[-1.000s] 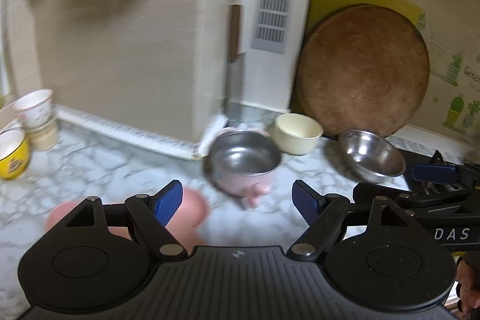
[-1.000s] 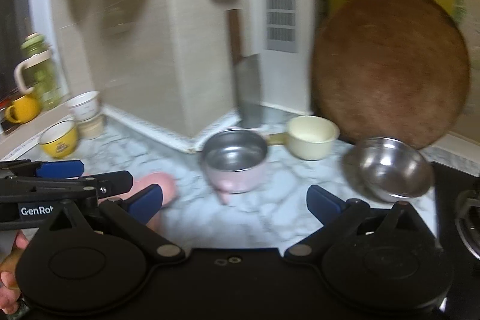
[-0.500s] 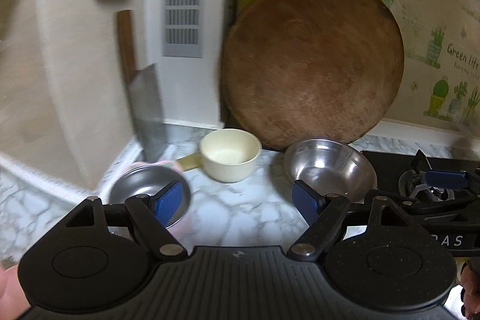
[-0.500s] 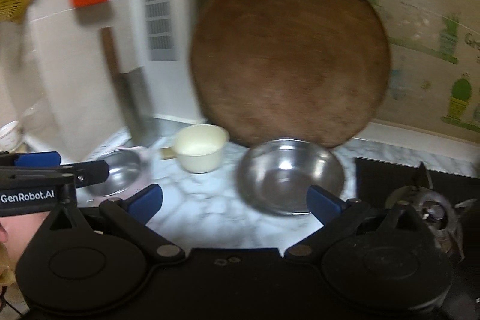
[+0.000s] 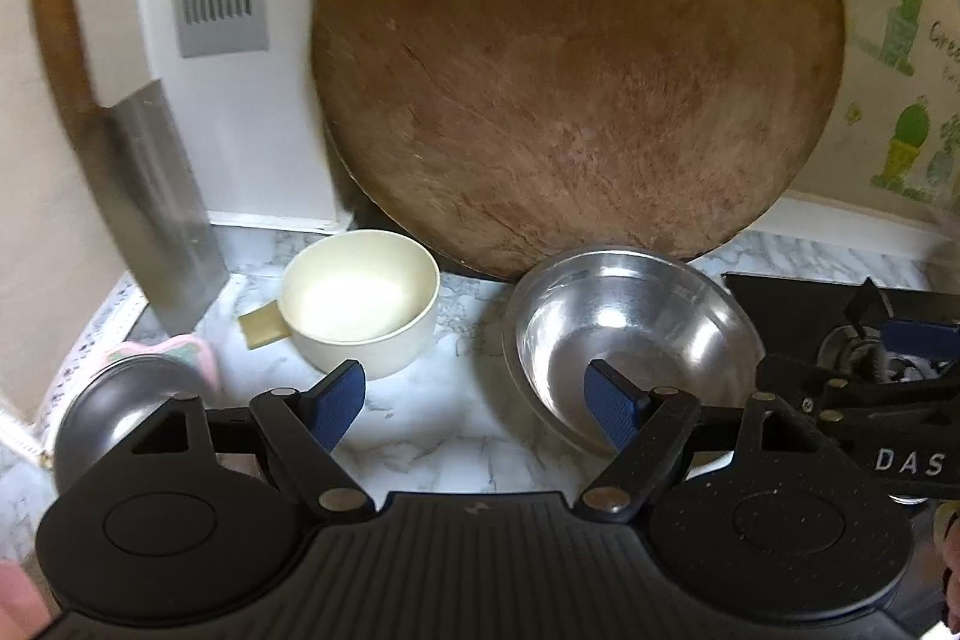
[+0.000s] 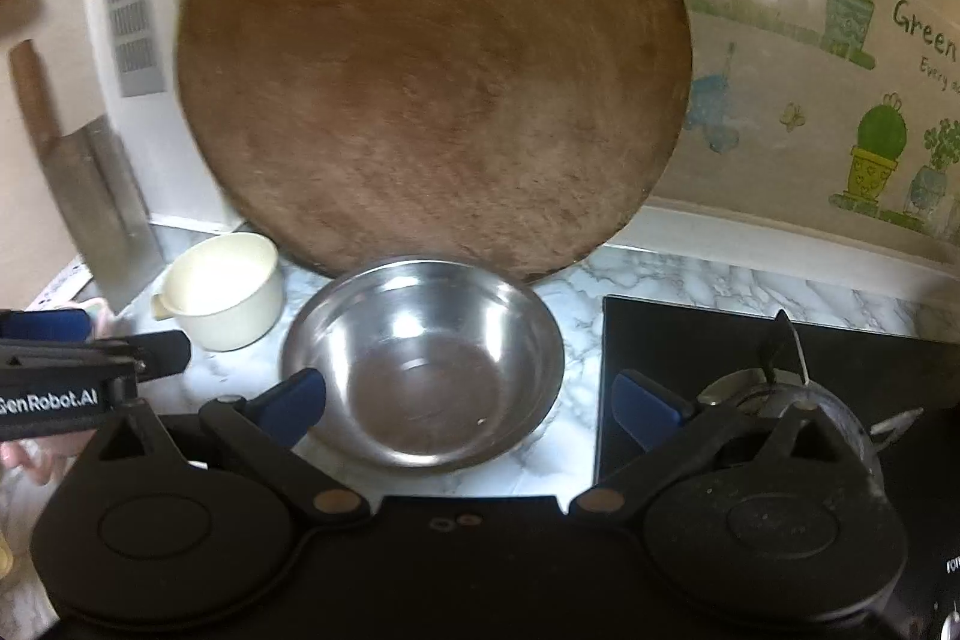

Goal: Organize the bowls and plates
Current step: 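Move both tools to the stainless steel bowl by the cutting board, then close both tools on the steel bowl rim, then lift and carry the steel bowl with both tools beside the pink plate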

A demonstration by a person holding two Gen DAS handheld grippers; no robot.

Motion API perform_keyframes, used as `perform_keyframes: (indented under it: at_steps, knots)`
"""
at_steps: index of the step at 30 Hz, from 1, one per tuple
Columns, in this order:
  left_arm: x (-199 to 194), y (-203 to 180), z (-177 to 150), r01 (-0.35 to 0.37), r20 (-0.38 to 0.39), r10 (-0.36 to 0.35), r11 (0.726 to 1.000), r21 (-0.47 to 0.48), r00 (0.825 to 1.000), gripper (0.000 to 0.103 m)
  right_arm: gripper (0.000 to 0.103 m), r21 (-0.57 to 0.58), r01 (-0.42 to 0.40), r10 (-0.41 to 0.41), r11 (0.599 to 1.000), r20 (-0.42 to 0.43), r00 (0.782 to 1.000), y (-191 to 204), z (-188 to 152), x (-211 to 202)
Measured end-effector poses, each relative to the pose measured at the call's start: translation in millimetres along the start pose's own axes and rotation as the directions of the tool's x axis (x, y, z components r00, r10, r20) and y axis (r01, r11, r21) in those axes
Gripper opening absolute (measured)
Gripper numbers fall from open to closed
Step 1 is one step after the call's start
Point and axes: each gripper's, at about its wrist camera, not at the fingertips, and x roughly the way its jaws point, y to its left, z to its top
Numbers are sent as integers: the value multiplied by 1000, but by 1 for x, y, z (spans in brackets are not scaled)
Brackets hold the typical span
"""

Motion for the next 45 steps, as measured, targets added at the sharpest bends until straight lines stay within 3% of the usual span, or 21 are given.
perform_keyframes:
  at_steps: [11,15,19,23,27,30,36,45]
  knots:
    - [70,-16,14,-10,-95,11,1000,8,995,80,99,32,0,3,999,-107,994,-28,26,69]
    - [91,-21,14,1,-131,-1,1000,-1,991,80,92,47,-5,12,999,-149,989,-33,28,93]
    - [105,-22,13,0,-152,-2,1000,-8,988,79,79,52,-8,17,999,-180,983,-37,27,111]
    - [119,-19,11,3,-190,-9,999,-34,982,63,69,68,-10,24,998,-213,977,-44,23,124]
    - [127,-18,8,9,-208,-17,999,-38,978,41,46,84,-19,39,996,-241,970,-47,19,134]
    - [129,-18,6,8,-213,-16,999,-34,977,30,35,93,-19,41,995,-246,968,-48,17,136]
    - [128,-20,5,19,-214,-23,1000,-19,977,17,16,112,-2,30,994,-244,969,-52,15,136]
    - [114,-14,-5,15,-207,-16,1000,-8,978,17,16,82,-20,39,996,-233,972,-43,7,123]
